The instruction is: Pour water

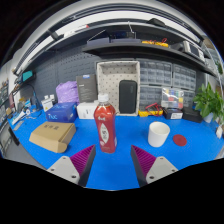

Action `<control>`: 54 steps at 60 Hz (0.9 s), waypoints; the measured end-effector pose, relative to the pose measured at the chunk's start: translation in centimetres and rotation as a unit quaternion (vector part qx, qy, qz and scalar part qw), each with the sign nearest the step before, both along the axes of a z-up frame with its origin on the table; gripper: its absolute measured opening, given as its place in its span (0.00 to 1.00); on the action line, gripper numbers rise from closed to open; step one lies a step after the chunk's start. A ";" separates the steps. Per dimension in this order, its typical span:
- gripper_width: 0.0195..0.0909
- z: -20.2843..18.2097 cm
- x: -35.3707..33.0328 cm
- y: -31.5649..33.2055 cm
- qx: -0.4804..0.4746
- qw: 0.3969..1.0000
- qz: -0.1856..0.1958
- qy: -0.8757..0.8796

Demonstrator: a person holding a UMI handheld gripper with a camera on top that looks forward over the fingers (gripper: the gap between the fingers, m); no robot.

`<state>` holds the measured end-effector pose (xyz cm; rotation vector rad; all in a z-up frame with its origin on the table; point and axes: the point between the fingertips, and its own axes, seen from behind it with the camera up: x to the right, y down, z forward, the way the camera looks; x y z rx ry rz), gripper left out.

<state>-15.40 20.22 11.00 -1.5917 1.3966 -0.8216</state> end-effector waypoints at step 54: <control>0.14 -3.2 15.8 4.3 -0.001 0.992 -0.046 -0.113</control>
